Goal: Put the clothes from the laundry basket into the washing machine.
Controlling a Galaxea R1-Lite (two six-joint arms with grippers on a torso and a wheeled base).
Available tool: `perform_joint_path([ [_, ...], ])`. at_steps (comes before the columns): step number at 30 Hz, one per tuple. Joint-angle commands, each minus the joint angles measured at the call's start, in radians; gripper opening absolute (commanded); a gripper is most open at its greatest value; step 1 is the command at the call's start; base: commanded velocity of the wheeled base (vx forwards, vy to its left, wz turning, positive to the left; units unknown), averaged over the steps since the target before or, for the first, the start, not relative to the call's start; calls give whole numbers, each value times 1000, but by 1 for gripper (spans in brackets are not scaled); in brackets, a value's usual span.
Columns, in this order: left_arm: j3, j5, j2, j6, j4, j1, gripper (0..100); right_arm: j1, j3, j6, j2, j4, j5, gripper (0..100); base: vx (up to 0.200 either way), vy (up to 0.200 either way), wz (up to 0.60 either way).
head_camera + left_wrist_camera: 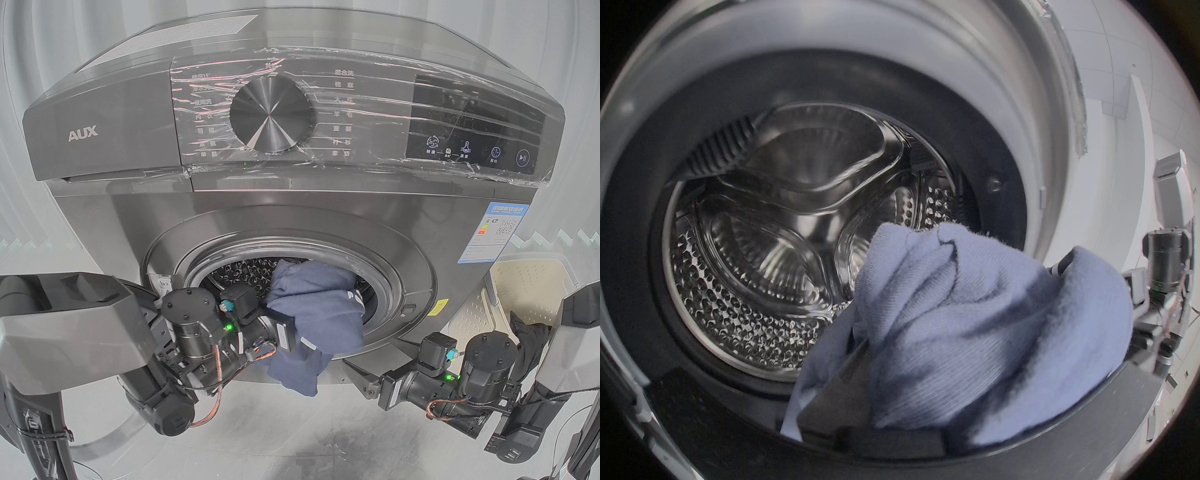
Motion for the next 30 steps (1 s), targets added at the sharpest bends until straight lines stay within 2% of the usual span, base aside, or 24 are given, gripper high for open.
perform_joint_path([
  [1, -138, 18, 135, -11, 1, 4, 0, 1, 2, 1, 0, -1, 1, 100, 0, 0, 0],
  [9, -328, 25, 281, -11, 17, 16, 0, -1, 1, 1, 0, -1, 1, 100, 0, 0, 0],
  [13, -414, 44, 322, 0, 56, 54, 0, 1, 1, 1, 0, -1, 1, 100, 0, 0, 0],
  [17, -507, 57, 327, 2, 139, 88, 0, 1, 1, 1, 0, -1, 2, 100, 0, 0, 0],
  [24, -627, 58, 339, 0, 258, 88, 0, 1, -3, -1, 4, -1, 2, 100, 0, 0, 0],
  [26, -700, 61, 368, 0, 304, 88, 0, 1, 1, -1, 4, -1, 2, 100, 0, 0, 0],
  [29, -763, 91, 390, 0, 335, 91, 0, 1, 1, -1, 3, -1, 2, 100, 0, 0, 0],
  [30, -843, 126, 417, 0, 364, 100, 0, 1, 1, -1, 3, -1, 2, 100, 0, 0, 0],
])
